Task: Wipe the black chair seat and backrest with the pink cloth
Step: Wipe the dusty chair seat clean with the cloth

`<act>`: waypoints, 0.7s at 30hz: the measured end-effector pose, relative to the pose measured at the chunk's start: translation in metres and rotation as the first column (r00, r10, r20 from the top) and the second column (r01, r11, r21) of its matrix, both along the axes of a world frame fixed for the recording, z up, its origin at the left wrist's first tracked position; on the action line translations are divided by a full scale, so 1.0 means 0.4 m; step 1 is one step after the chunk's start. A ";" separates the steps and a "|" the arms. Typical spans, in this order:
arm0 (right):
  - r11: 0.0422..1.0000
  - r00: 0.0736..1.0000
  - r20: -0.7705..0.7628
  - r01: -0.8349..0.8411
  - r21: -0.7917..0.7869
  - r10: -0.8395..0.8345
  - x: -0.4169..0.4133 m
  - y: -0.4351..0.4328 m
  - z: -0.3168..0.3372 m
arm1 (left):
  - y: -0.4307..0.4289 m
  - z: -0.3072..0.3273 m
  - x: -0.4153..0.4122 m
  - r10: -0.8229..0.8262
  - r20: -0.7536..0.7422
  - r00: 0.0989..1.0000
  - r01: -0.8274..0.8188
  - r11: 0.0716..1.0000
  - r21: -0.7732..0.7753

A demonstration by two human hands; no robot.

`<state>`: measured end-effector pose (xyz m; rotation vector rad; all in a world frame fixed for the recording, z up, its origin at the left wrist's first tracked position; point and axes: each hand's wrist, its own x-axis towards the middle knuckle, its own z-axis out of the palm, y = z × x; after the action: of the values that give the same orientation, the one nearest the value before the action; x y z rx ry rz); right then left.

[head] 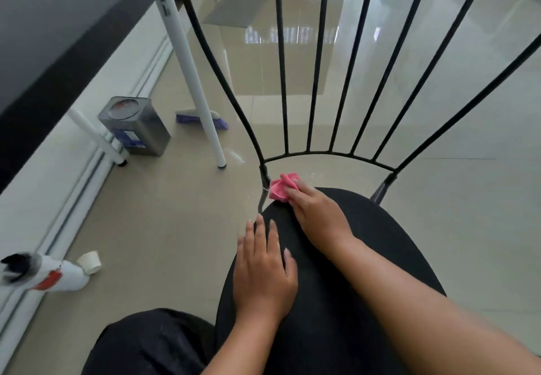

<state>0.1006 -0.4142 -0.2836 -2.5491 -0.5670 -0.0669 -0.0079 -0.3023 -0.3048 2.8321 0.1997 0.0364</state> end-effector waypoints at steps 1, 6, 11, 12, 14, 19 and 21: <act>0.999 0.999 -0.021 -0.028 -0.020 0.027 0.038 0.036 0.001 | 0.001 -0.003 0.000 0.005 0.006 1.000 -0.005 1.000 -0.005; 0.999 0.995 -0.093 0.043 0.019 -0.041 0.121 0.115 -0.019 | 0.000 -0.014 0.000 -0.010 0.020 1.000 0.010 1.000 -0.004; 0.994 0.993 -0.115 -0.031 -0.105 0.019 0.111 0.116 0.015 | -0.003 -0.011 -0.001 -0.003 0.010 1.000 0.003 1.000 -0.004; 0.991 0.988 -0.142 -0.078 -0.104 0.063 0.112 0.106 0.026 | -0.002 -0.011 -0.001 -0.004 0.010 1.000 0.004 1.000 -0.006; 1.000 0.982 -0.188 0.005 0.018 -0.002 0.115 0.089 0.032 | -0.001 -0.011 -0.002 -0.008 0.018 1.000 0.008 1.000 -0.005; 0.865 0.916 -0.157 0.399 0.303 -0.368 0.124 0.153 -0.008 | 0.000 -0.013 0.002 -0.006 0.028 1.000 0.006 1.000 -0.003; 0.925 0.947 -0.102 0.321 0.205 -0.306 0.107 0.167 -0.016 | 0.001 -0.011 0.001 -0.001 0.033 0.999 0.002 1.000 -0.005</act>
<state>0.1434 -0.3476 -0.2901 -2.3907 -0.1114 -0.1462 -0.0075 -0.3018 -0.3091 2.8246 0.1902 0.0822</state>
